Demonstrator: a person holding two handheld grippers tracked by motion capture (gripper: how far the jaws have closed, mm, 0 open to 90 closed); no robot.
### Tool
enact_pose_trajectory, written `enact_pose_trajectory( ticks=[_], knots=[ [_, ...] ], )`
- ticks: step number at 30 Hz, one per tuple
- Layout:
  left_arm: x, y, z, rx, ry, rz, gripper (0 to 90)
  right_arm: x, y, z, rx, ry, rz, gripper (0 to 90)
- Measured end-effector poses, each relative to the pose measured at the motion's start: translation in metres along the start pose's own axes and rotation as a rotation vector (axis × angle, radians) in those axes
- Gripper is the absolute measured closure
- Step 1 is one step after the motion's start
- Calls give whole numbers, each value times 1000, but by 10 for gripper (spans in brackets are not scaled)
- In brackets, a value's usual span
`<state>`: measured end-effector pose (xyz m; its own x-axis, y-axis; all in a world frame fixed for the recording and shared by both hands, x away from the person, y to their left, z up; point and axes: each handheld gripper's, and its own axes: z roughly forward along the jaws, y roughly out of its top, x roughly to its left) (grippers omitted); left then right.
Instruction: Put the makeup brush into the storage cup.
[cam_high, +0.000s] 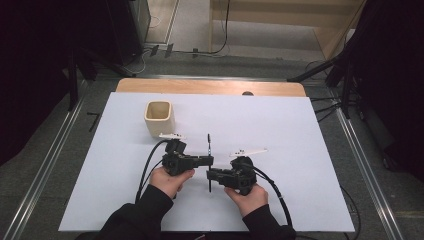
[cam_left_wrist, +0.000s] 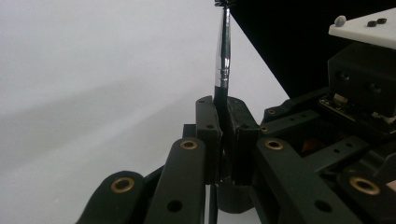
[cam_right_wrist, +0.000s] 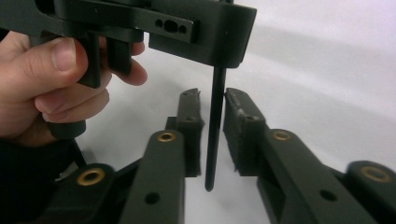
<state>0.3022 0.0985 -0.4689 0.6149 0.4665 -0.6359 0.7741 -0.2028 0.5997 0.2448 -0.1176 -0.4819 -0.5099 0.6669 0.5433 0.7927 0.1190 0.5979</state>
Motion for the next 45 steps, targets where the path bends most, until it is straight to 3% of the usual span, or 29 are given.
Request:
enact_pose_trajectory(
  ticks=[4,9,16,22,29,36,45],
  knots=[
    [-1,1,0,8,4,14,856,-1,1,-1,-6,5,-12,642],
    [0,2,-1,24,7,25,856,-2,1,-4,-41,-3,-86,500],
    [2,3,0,57,-1,28,855,-4,4,-9,-48,2,-141,387],
    [2,5,-3,81,11,54,855,-6,5,-12,-46,-14,-189,347],
    [2,5,-6,101,-11,51,855,-10,6,-14,-19,-10,-253,292],
    [-1,6,-7,121,-7,70,855,-12,8,-19,-14,-23,-276,271],
    [-2,8,-13,140,3,88,854,-16,9,-24,11,-34,-344,235]
  ],
)
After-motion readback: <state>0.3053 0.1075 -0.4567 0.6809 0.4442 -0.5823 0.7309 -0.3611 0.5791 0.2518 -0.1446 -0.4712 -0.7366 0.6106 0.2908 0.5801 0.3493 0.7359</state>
